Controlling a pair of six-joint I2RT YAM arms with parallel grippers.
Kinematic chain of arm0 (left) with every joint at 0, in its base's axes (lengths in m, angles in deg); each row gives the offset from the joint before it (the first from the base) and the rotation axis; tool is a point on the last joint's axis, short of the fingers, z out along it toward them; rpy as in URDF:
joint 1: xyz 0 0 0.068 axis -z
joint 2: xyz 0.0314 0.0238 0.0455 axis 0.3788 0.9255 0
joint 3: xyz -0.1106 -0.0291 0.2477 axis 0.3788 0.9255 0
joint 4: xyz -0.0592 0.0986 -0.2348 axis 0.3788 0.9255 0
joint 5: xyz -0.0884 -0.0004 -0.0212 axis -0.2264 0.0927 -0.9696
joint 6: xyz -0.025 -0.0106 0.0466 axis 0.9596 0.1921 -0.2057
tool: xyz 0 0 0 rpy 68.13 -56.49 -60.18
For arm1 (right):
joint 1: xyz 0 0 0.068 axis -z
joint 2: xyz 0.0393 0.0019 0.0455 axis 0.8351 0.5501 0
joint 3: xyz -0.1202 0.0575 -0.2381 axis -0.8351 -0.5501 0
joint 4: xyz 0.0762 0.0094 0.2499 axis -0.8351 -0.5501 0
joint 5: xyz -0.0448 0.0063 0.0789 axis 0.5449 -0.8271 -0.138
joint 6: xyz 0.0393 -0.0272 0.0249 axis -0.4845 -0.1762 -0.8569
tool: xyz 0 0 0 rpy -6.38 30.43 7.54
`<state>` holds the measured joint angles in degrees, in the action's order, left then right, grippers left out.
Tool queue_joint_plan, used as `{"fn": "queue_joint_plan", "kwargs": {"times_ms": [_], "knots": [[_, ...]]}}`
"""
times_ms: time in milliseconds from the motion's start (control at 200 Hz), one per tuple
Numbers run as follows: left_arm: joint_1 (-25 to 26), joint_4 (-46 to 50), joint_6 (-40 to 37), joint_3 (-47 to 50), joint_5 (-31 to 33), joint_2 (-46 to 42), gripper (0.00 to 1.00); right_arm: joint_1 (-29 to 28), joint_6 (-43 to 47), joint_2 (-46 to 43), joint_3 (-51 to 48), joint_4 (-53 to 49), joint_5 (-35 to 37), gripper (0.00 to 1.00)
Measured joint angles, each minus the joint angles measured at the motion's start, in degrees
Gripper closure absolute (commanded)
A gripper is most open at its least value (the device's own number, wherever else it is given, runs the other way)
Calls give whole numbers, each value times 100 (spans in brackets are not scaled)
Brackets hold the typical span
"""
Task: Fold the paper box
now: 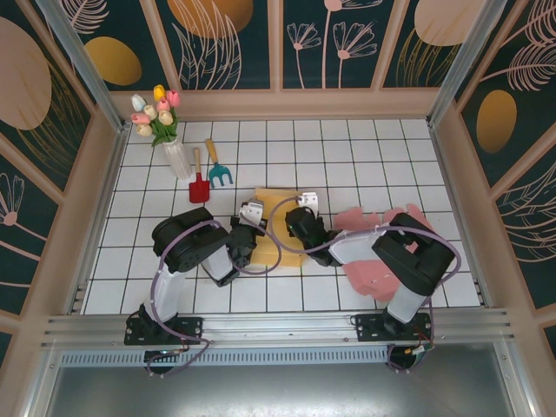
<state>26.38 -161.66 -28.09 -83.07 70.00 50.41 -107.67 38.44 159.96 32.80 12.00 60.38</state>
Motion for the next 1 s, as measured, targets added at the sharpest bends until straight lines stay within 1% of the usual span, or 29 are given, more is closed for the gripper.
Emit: {"fn": "queue_joint_plan", "kwargs": {"times_ms": [155, 260, 385, 545, 596, 671, 741, 801, 816, 891, 1001], "knots": [[2, 0, 0, -4, 33, 0, 100, -28, -44, -719, -350, -81, -151, 49], [4, 4, 0, 0, 59, -13, 100, -46, -87, -1414, -428, -514, -142, 48], [7, 20, 0, 57, 37, -109, 100, -94, -118, -2540, -444, -1342, -7, 47], [7, 164, -72, 122, -74, -442, 100, -118, -87, -4162, -400, -2396, 271, 40], [7, 437, -184, 44, -168, -649, 100, -94, -7, -4605, -332, -2653, 334, 39], [7, 1121, -407, -195, -459, -1078, 100, -22, 105, -5158, -245, -2848, 420, 38], [7, 2135, -643, -610, -874, -1523, 100, 72, 201, -5574, -232, -2887, 442, 38], [7, 3292, -887, -1176, -1274, -1853, 100, 133, 262, -5886, -282, -2857, 439, 38], [7, 3700, -966, -1381, -1392, -1930, 100, 146, 273, -5960, -313, -2830, 439, 38], [7, 5237, -1353, -2208, -1910, -2227, 100, 181, 315, -6376, -614, -2730, 428, 38], [7, 7084, -2079, -2927, -2509, -2647, 100, 251, 358, -6979, -1062, -2739, 413, 36]]}}
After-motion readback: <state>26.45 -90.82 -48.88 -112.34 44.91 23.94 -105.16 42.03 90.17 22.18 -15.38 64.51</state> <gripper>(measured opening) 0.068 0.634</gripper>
